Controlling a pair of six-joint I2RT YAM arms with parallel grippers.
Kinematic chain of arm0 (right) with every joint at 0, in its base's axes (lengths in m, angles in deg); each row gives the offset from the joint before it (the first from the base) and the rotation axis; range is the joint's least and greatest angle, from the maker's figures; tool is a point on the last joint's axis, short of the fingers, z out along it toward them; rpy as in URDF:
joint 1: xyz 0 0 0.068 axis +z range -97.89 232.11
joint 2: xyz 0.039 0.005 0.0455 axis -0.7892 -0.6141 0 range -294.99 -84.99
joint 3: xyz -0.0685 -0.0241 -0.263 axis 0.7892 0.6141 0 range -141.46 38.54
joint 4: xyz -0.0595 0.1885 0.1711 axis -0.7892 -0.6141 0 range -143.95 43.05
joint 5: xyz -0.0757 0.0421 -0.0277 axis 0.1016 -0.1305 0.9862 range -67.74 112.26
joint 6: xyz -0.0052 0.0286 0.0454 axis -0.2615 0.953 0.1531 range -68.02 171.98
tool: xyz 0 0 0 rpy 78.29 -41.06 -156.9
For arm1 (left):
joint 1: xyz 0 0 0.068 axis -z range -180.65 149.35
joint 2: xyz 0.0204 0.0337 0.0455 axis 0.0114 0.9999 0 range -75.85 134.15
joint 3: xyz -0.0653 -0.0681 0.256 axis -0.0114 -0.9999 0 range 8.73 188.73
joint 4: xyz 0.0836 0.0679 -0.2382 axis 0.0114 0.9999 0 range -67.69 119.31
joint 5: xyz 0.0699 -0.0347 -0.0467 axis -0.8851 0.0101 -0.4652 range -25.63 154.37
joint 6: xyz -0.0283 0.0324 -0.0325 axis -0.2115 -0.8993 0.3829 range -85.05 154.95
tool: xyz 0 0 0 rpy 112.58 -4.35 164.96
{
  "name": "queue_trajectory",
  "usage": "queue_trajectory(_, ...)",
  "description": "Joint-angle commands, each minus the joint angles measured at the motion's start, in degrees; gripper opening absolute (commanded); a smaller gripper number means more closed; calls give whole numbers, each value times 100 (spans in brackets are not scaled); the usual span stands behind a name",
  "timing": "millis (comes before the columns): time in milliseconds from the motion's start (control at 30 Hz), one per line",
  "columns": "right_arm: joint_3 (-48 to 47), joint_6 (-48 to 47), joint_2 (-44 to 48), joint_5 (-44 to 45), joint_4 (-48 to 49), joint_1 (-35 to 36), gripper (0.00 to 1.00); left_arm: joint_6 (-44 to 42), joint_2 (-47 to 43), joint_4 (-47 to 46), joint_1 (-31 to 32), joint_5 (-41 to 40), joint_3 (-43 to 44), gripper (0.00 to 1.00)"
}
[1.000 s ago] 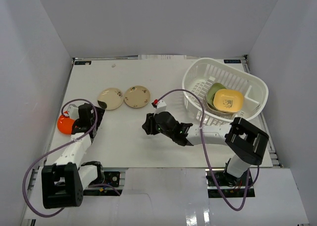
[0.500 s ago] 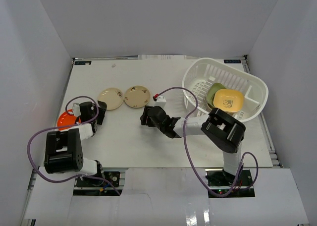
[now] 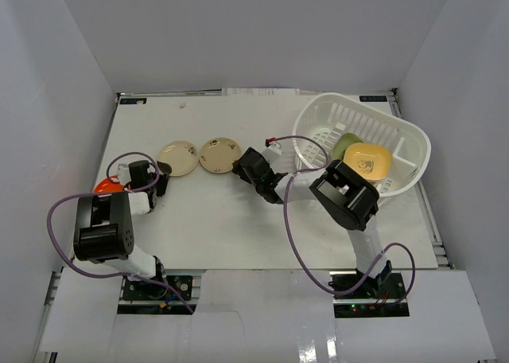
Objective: Place the plates into the plastic bin on the countertop
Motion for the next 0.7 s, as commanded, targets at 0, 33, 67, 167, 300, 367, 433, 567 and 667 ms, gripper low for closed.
queue_trajectory(0,-316,523,-335,213,129,-145,58,34,87,24,-38,-104,145,9)
queue_trajectory(33,-369,558,-388,178,129,-206,57,43,87,50,-38,-112,145,3)
queue_trajectory(67,-465,559,-432,134,120,-224,54,77,70,85,-38,-112,145,0)
queue_trajectory(167,-588,681,-564,152,199,-233,43,43,-131,147,-38,-182,154,0)
queue_trajectory(300,-852,690,-854,28,129,-242,31,-159,-387,314,-38,-376,207,0)
queue_trajectory(367,-844,699,-881,11,129,-242,13,-212,-440,384,-38,-411,242,0)
queue_trajectory(433,-713,673,-802,54,164,-233,8,-203,-449,402,-38,-385,225,0)
queue_trajectory(567,-133,138,-207,300,954,-75,8,-177,-519,358,-29,-341,146,0)
queue_trajectory(667,105,-440,233,634,1130,118,8,-195,-572,367,-38,-175,119,0)
